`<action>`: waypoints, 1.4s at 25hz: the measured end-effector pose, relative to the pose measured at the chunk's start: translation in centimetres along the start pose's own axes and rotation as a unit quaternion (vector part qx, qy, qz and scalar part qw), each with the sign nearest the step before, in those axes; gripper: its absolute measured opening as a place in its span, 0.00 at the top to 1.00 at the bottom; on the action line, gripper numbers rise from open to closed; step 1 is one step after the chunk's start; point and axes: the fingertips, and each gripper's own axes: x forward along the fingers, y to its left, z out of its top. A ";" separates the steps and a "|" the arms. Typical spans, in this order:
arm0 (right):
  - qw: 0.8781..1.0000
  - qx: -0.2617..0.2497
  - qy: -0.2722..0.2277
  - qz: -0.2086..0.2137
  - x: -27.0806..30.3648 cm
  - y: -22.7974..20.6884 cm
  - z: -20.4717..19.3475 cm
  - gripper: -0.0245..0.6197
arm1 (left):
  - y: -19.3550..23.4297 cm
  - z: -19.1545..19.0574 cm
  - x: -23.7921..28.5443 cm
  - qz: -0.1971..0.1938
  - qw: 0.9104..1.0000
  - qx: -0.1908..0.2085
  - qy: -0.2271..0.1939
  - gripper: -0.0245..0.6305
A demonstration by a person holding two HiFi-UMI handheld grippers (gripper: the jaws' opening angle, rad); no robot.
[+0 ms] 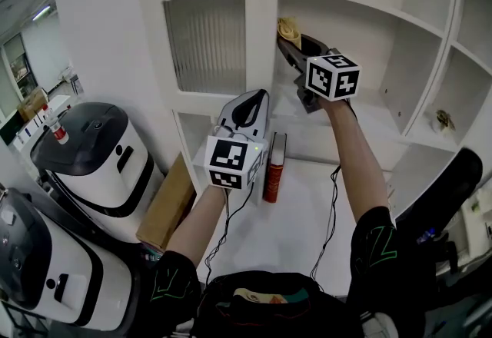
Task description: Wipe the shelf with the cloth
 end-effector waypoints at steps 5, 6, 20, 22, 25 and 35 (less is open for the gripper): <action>1.000 -0.007 -0.001 0.018 -1.2 1.6 0.6 0.76 | -0.6 -0.2 -0.6 -0.005 1.000 -0.009 0.002 0.96; 1.000 -0.008 -0.002 0.020 -1.5 2.0 0.7 0.76 | -0.8 -0.2 -0.7 -0.006 1.000 -0.010 0.002 0.96; 0.999 -0.018 -0.014 0.045 -4.9 6.2 2.1 0.76 | -2.3 -0.6 -2.2 -0.006 0.999 -0.038 0.014 0.96; 0.998 -0.020 -0.015 0.051 -5.4 6.7 2.1 0.76 | -2.5 -0.7 -2.3 -0.006 0.999 -0.041 0.016 0.96; 0.997 -0.016 -0.027 0.070 -6.5 7.2 2.4 0.76 | -2.8 -1.0 -2.4 -0.005 0.999 -0.046 0.021 0.96; 1.000 -0.004 0.014 0.006 -7.5 4.5 -0.6 0.76 | -3.4 -2.6 -3.2 -0.008 0.998 -0.056 0.041 0.96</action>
